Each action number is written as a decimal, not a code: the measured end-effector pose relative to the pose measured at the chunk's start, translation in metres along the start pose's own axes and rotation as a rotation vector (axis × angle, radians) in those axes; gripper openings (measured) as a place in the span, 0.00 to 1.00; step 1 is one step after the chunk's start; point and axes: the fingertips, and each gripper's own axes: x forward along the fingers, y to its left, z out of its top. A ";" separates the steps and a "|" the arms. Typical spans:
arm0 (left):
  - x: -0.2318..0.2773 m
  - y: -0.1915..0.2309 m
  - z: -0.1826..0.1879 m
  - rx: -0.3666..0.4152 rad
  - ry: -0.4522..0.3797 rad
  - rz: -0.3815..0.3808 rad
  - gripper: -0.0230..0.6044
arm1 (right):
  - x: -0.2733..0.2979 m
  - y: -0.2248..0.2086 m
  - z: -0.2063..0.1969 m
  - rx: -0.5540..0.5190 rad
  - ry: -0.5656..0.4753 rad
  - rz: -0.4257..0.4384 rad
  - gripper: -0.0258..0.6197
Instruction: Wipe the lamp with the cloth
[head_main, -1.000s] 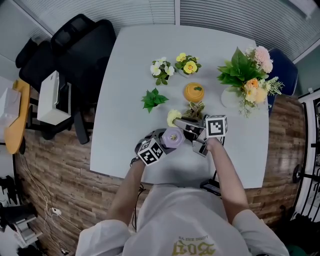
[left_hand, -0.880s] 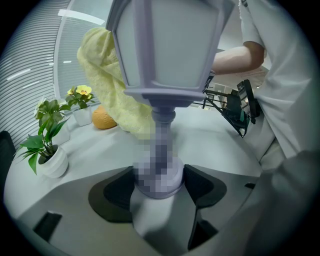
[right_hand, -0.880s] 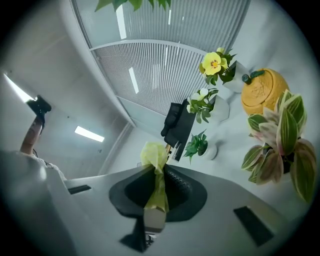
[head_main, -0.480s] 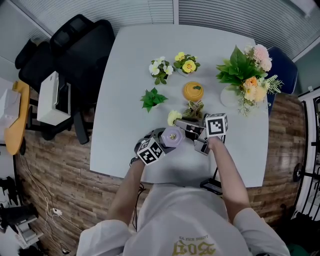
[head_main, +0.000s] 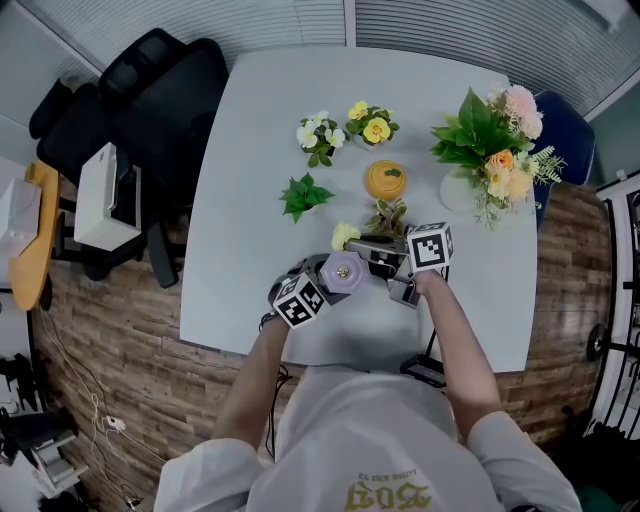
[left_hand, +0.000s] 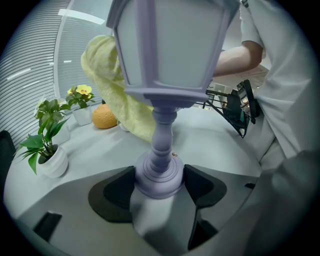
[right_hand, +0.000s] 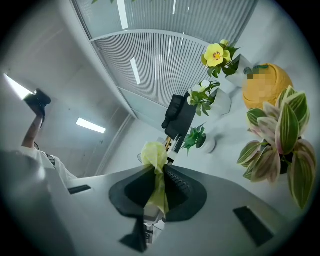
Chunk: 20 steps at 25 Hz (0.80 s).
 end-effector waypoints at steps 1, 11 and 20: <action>0.000 0.000 0.000 0.000 0.000 0.000 0.53 | 0.000 0.000 -0.001 0.002 0.003 0.000 0.12; 0.001 0.000 0.000 0.000 0.001 -0.001 0.53 | 0.002 -0.012 -0.010 -0.006 0.050 -0.053 0.12; 0.001 -0.001 0.000 0.000 0.000 -0.003 0.53 | 0.001 -0.023 -0.020 -0.008 0.087 -0.116 0.12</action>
